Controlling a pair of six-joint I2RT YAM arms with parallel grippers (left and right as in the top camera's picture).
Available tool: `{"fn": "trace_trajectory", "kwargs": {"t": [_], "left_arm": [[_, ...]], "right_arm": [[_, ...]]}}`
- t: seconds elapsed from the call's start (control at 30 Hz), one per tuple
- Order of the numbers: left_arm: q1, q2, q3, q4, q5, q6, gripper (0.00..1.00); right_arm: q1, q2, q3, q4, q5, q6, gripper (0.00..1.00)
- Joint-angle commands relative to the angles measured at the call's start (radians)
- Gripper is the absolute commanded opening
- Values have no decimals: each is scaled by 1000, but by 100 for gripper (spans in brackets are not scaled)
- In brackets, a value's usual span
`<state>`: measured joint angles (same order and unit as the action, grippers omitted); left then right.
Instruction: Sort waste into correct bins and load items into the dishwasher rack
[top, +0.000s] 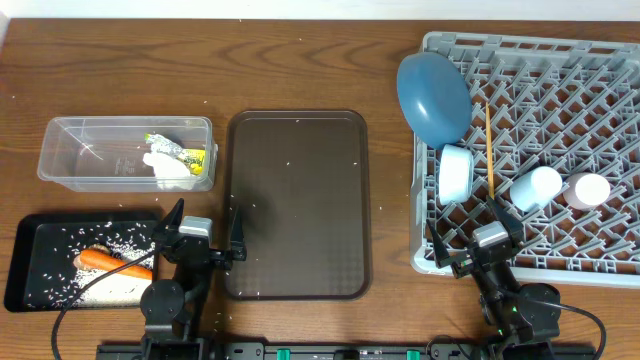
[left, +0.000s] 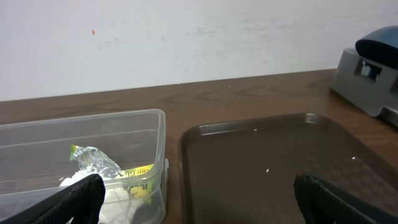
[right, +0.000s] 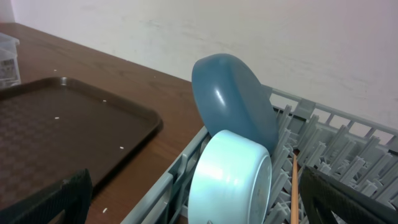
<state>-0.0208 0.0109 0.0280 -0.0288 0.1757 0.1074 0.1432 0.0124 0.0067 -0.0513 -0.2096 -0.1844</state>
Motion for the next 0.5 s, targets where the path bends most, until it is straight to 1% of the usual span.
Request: {"fn": "trace_trajectory", "kwargs": {"t": [0.0,0.47], "left_arm": [[-3,-7,-24,-22,-9,-5,98],[-3,-7,-24,-22,-8,-5,98]], "right_arm": [[-13,-4,-1,-4,-8,15,99],[-13,-4,-1,-4,-8,15,99]]}}
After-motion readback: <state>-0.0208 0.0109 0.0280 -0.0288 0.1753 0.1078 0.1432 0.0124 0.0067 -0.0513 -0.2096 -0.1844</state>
